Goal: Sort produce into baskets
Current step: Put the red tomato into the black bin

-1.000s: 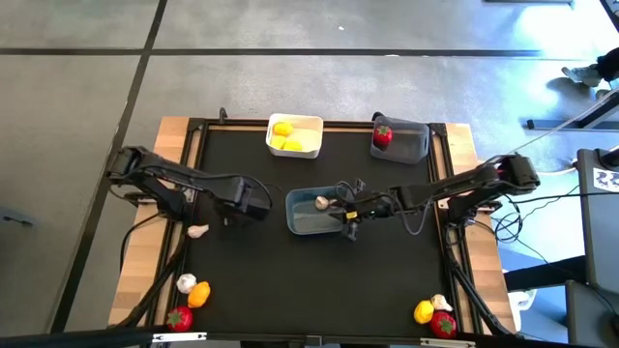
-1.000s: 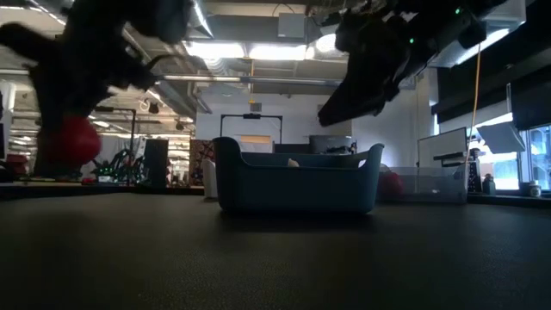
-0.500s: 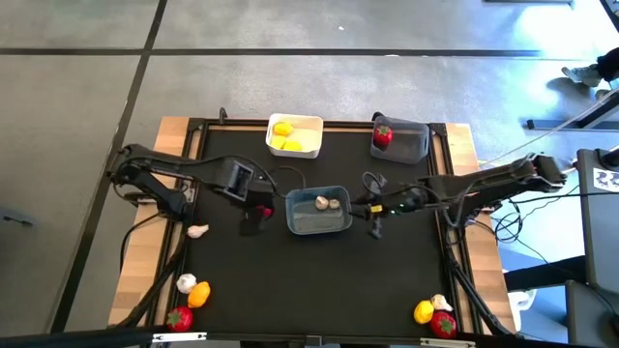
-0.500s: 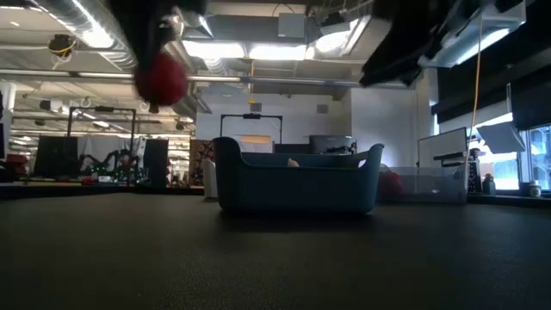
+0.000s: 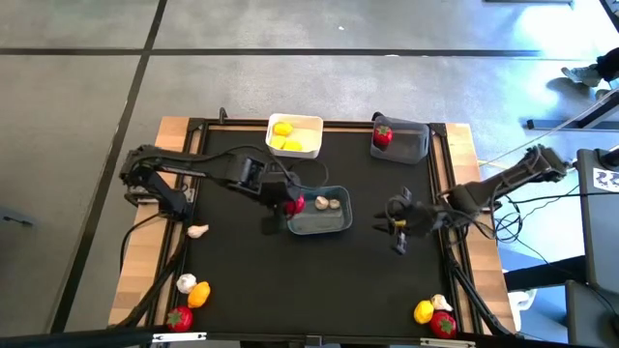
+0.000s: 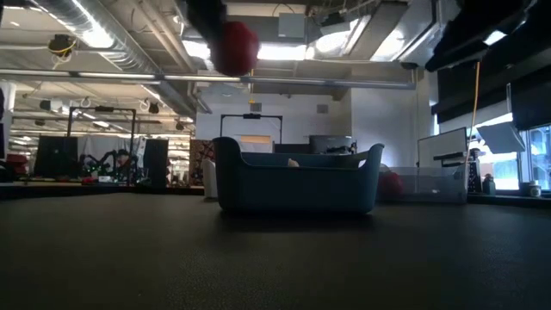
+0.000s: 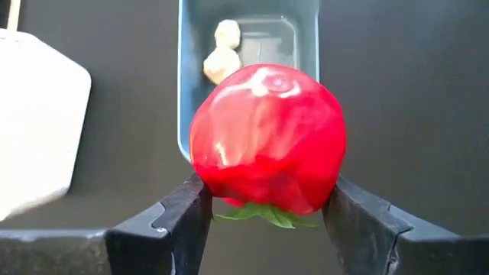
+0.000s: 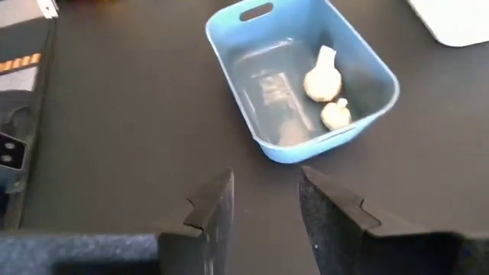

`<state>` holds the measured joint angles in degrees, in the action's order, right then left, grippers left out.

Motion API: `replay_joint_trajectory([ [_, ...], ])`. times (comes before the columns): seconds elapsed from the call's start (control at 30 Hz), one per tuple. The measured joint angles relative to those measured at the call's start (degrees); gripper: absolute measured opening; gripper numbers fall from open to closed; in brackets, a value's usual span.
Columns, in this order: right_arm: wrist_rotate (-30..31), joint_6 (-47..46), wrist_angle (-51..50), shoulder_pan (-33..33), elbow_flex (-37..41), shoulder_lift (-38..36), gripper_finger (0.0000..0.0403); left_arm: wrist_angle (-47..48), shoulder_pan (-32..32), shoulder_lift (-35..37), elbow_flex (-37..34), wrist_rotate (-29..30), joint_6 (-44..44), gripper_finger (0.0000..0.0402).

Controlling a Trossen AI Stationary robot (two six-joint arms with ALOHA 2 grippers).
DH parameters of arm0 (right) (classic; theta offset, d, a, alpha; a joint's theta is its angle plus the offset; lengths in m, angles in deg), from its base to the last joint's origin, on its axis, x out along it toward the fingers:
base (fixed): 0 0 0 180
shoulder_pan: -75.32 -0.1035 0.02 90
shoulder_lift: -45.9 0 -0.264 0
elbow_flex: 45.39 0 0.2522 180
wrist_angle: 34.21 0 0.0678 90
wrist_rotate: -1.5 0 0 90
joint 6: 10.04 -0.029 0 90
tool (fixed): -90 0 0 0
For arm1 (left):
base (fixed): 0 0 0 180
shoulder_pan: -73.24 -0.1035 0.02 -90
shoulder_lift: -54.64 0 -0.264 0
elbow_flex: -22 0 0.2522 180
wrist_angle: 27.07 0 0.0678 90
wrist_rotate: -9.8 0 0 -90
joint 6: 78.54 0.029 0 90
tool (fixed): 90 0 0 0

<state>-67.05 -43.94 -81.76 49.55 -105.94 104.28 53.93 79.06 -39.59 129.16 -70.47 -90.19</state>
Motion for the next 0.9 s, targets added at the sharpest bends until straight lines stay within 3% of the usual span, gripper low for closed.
replay_joint_trajectory([
  [0.27,10.9,-10.1,-7.2,-8.2,0.0,0.0,0.0149,-0.7,-1.6,-10.2,9.6,0.0,5.7,0.0218],
  [0.5,16.3,-15.9,-10.3,-12.5,0.0,1.9,0.0149,-3.4,-2.2,-19.3,17.4,0.0,10.1,0.0218],
  [0.9,16.1,-19.5,-12.3,-14.0,0.0,9.2,0.0149,-23.3,-2.1,-27.0,19.9,-1.5,16.3,0.0218],
])
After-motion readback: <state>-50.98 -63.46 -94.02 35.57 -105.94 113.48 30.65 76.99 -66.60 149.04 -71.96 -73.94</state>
